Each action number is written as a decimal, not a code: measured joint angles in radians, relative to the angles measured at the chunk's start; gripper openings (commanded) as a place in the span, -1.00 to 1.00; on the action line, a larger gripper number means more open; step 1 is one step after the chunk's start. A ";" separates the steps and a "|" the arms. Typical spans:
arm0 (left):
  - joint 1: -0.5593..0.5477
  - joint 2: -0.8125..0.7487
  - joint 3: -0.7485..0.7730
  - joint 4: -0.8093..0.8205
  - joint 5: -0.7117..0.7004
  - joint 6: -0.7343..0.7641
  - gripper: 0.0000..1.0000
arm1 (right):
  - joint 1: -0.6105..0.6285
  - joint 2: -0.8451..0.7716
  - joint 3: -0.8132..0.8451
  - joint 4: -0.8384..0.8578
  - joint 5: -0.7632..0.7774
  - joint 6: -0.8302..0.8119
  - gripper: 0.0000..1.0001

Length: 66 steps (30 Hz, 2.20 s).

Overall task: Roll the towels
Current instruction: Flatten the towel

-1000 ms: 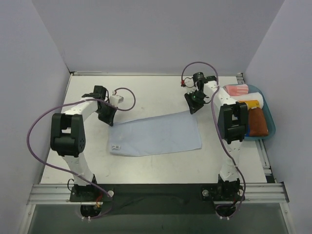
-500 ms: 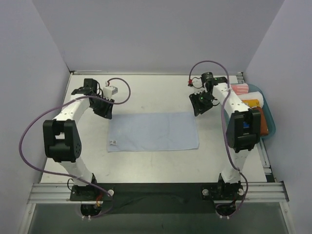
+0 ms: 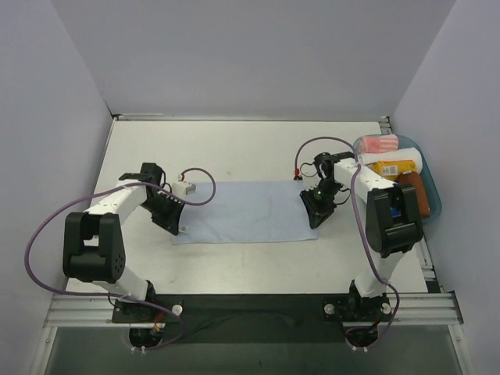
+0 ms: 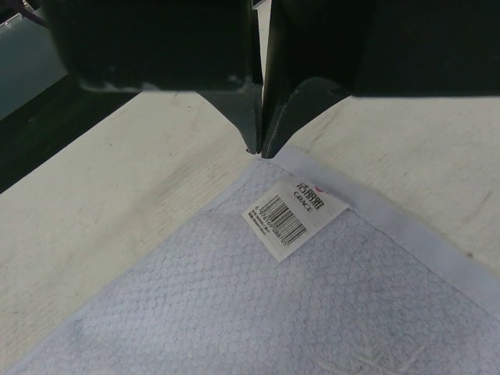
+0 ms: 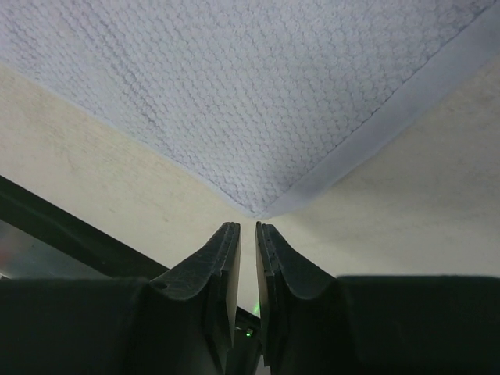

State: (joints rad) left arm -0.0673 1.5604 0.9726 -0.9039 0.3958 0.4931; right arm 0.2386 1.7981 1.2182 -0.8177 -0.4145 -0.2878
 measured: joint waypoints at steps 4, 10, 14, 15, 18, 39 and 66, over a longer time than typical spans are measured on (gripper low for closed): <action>-0.023 0.032 -0.008 0.021 -0.023 0.002 -0.76 | 0.013 0.039 -0.021 0.035 0.025 0.003 -0.70; -0.045 0.110 -0.022 0.037 -0.078 0.000 -0.84 | 0.045 0.106 -0.043 0.047 0.092 0.011 -0.71; -0.043 0.110 -0.024 0.036 -0.092 0.002 -0.91 | 0.069 0.107 -0.039 0.040 0.143 0.015 -0.71; -0.040 0.110 -0.024 0.035 -0.094 0.002 -0.92 | 0.079 0.107 -0.039 0.037 0.158 0.014 -0.73; -0.017 0.103 -0.032 0.031 -0.100 0.010 -0.94 | 0.105 0.107 -0.039 0.031 0.208 0.007 -0.73; 0.011 0.027 0.206 -0.108 -0.037 0.076 -0.12 | 0.073 -0.018 0.193 -0.011 0.169 -0.005 -0.07; 0.111 0.379 0.506 0.104 -0.008 -0.092 -0.08 | -0.069 0.537 0.778 -0.002 0.109 0.083 -0.24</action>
State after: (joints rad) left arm 0.0437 1.9396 1.4784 -0.8001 0.3878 0.4011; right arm 0.1696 2.3352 1.9965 -0.8200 -0.3058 -0.2050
